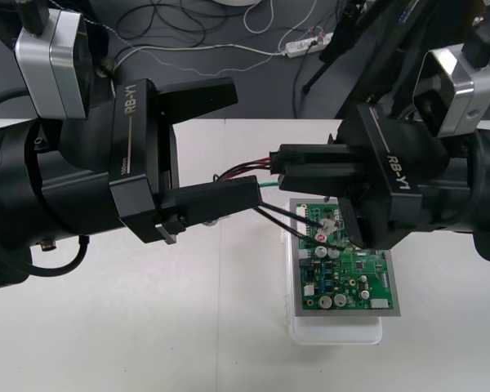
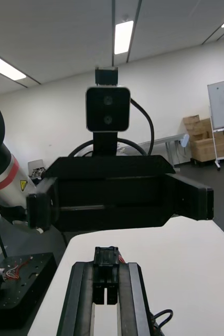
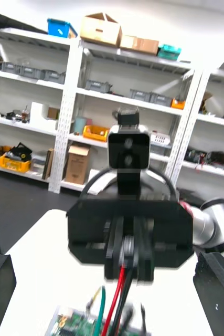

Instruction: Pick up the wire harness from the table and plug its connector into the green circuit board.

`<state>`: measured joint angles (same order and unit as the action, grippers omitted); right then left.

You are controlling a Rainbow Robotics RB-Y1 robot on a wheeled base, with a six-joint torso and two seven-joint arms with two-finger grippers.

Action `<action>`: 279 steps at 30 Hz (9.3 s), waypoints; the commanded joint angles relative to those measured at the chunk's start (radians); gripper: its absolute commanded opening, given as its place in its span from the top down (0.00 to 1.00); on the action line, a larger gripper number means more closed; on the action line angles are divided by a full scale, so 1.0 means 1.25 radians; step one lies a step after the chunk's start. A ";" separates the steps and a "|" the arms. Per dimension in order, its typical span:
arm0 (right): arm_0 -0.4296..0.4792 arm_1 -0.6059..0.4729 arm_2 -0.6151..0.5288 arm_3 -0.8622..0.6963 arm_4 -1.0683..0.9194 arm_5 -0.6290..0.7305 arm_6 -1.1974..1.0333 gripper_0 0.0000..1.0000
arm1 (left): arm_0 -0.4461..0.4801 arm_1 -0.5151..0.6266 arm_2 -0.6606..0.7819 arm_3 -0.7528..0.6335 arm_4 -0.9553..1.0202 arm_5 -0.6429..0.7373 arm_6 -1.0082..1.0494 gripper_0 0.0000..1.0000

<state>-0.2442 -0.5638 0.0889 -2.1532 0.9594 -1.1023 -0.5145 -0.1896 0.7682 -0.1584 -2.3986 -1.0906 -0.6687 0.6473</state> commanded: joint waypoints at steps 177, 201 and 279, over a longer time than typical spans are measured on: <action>0.014 -0.288 -0.081 0.098 0.800 -0.375 0.116 0.00 | 0.042 -0.037 -0.116 0.564 0.204 -0.404 -0.701 1.00; 0.037 -0.213 -0.009 0.057 1.011 -0.375 0.118 0.00 | -0.118 -0.064 -0.294 0.879 0.277 -0.476 -0.871 1.00; 0.105 -0.074 0.077 -0.035 1.200 -0.375 0.019 0.00 | -0.301 -0.356 -0.353 1.169 0.199 -0.529 -1.091 1.00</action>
<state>-0.0961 -0.6671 0.1676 -2.1603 2.4580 -1.5660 -0.4709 -0.5358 0.3514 -0.5780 -0.9291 -0.8383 -1.3696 -0.6399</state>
